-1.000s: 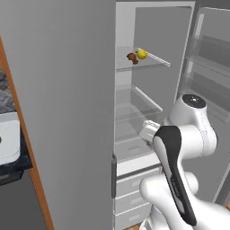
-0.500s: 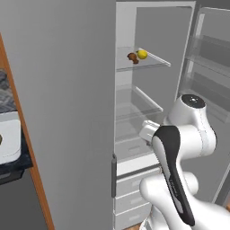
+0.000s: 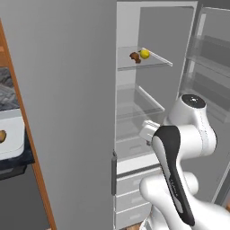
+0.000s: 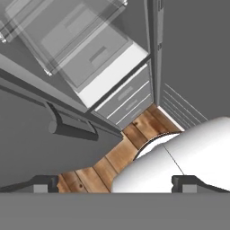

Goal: Place one lemon and one chicken drumstick in each tupperware on the nearby counter, to pack two identical lunches.

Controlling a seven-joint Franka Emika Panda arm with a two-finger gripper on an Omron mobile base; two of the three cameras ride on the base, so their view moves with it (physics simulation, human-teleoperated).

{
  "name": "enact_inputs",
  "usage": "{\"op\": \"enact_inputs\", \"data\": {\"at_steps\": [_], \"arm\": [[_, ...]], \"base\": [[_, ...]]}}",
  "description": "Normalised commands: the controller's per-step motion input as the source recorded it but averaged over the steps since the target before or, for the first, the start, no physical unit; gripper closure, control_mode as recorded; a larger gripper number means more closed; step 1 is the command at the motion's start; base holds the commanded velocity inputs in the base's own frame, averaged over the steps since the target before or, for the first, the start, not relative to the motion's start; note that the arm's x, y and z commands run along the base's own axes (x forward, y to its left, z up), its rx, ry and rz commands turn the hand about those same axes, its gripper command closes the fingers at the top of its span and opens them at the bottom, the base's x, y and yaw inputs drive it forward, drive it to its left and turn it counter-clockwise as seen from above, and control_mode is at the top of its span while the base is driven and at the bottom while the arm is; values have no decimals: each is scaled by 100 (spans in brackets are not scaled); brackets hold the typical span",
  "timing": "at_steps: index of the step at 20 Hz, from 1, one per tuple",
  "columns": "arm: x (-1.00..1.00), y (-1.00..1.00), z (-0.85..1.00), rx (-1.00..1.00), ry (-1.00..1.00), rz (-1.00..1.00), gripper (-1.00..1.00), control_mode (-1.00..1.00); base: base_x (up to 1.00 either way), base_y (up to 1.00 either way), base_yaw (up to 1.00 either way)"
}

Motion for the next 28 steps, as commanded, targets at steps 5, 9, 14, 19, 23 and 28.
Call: {"op": "enact_inputs", "data": {"at_steps": [5, 9, 14, 19, 23, 28], "arm": [[0, 0, 0, 0, 0, 0, -100, 100], [0, 0, 0, 0, 0, 0, -100, 100], [0, 0, 0, 0, 0, 0, -100, 100], [0, 0, 0, 0, 0, 0, -100, 100], [0, 0, 0, 0, 0, 0, -100, 100], [0, 0, 0, 0, 0, 0, -100, 100]], "base": [[84, -74, 0], [100, -77, -5], [-17, -9, -11], [-31, 9, -1], [-36, 35, -4], [80, 1, -15]]}}
